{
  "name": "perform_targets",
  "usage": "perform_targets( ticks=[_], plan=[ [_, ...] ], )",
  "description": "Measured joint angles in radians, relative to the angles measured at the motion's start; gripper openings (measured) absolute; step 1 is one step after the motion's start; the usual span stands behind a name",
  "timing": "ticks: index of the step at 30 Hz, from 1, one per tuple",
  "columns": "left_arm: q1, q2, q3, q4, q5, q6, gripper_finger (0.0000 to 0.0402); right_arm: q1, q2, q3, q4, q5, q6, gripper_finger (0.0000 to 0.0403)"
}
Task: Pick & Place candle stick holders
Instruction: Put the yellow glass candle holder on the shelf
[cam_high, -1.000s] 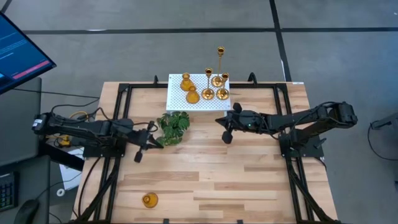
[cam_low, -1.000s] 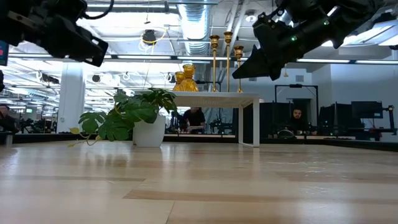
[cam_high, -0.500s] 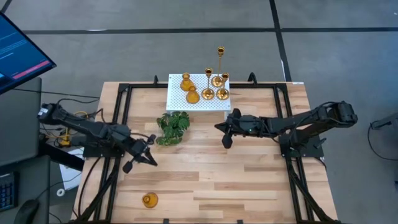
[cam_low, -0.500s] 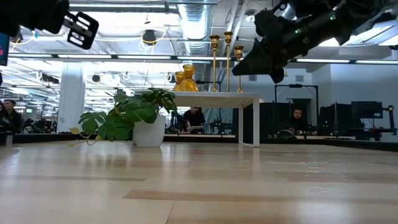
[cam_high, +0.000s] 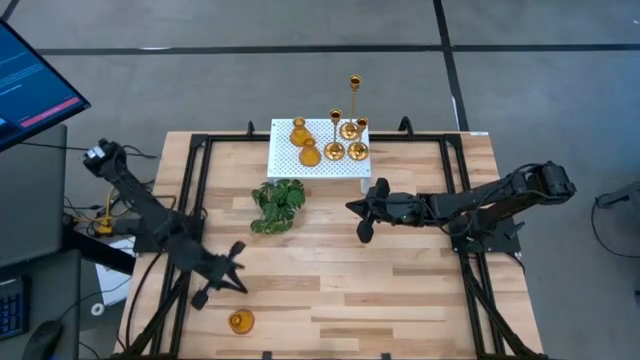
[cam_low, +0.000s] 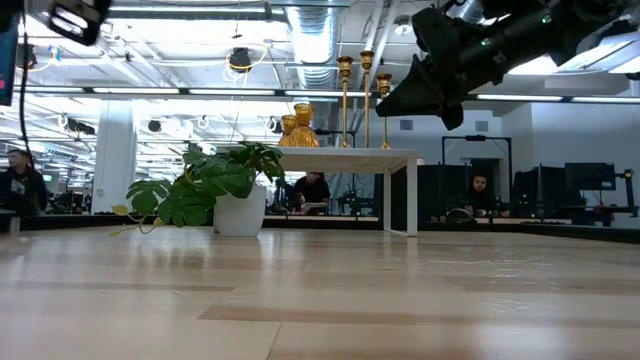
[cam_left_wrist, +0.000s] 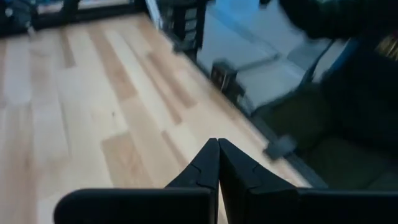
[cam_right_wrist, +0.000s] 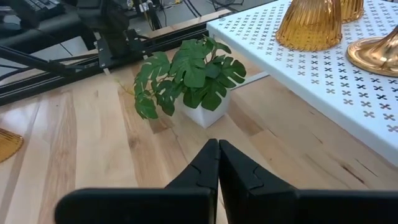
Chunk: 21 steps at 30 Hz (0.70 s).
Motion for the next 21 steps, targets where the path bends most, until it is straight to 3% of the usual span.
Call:
perform_targets(
  ticks=[4, 7, 12, 18, 21],
  plan=[
    [-0.122, 0.071, 0.099, -0.192, -0.169, -0.079, 0.0003, 0.000, 0.000, 0.000, 0.000, 0.000, 0.000, 0.0000],
    [-0.173, 0.113, 0.156, -0.269, -0.214, -0.169, 0.0003, 0.000, 0.000, 0.000, 0.000, 0.000, 0.000, 0.0000],
    [-0.207, 0.157, 0.192, -0.278, -0.208, -0.312, 0.0003, 0.000, 0.000, 0.000, 0.000, 0.000, 0.000, 0.0000],
    [-0.209, 0.202, 0.192, -0.279, -0.046, -0.486, 0.0005, 0.000, 0.000, 0.000, 0.000, 0.000, 0.000, 0.0000],
    [-0.209, 0.229, 0.192, -0.278, -0.015, -0.517, 0.0012, 0.000, 0.000, 0.000, -0.001, 0.000, 0.000, 0.0000]
  ],
)
